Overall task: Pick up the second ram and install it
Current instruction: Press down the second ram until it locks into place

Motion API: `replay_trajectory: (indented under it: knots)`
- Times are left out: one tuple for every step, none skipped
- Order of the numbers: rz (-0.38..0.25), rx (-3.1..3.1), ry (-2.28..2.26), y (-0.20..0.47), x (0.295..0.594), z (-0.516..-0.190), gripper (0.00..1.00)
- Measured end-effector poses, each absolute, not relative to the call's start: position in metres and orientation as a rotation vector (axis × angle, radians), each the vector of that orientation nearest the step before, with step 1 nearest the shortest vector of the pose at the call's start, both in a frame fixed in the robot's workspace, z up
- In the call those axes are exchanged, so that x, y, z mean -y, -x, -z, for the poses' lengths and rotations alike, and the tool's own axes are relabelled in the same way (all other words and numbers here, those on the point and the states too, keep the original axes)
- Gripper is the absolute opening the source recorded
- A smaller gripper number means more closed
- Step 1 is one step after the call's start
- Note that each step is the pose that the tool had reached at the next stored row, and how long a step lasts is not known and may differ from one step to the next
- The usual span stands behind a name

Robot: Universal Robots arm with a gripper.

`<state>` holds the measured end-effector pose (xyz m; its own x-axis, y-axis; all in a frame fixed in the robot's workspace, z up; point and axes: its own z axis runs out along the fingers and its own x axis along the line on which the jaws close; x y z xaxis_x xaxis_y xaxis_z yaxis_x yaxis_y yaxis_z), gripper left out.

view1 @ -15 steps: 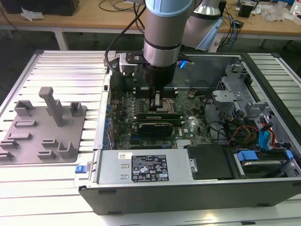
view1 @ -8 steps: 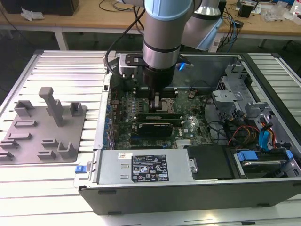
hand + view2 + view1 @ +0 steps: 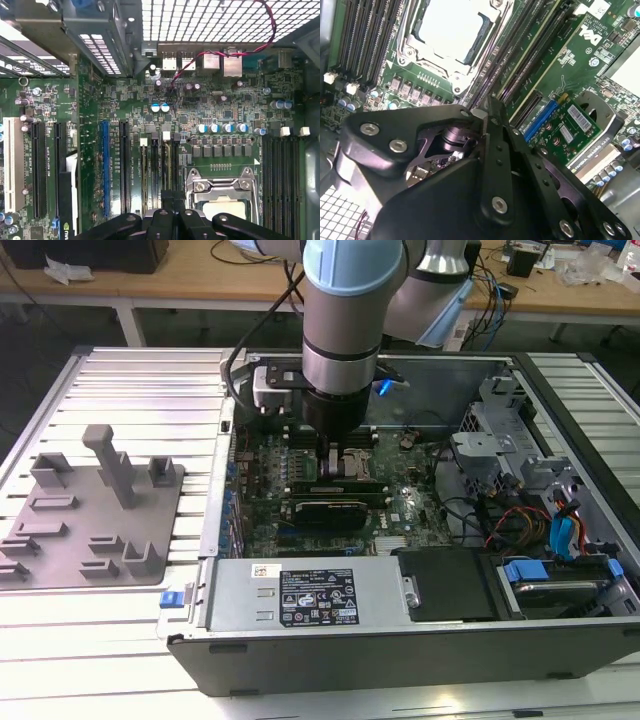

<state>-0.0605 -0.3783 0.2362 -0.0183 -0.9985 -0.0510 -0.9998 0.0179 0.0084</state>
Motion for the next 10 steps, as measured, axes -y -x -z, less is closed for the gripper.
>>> replay_trajectory:
  knots:
    - [-0.064,-2.219,2.179,0.0606,0.3782,-0.2335,0.08]
    - [-0.063,-2.219,2.179,0.0606,0.3783,-0.2328,0.08]
    - [-0.063,-2.219,2.179,0.0606,0.3783,-0.2307,0.08]
    - [-0.063,-2.219,2.179,0.0607,0.3784,-0.2297,0.08]
    - [-0.063,-2.219,2.179,0.0606,0.3783,-0.2294,0.08]
    - [-0.063,-2.219,2.178,0.0606,0.3783,-0.2293,0.08]
    - [-0.063,-2.219,2.178,0.0606,0.3783,-0.2293,0.08]
    - [-0.063,-2.219,2.178,0.0606,0.3783,-0.2286,0.08]
    - [-0.063,-2.219,2.179,0.0607,0.3783,-0.2274,0.08]
    - [-0.063,-2.219,2.179,0.0606,0.3783,-0.2273,0.08]
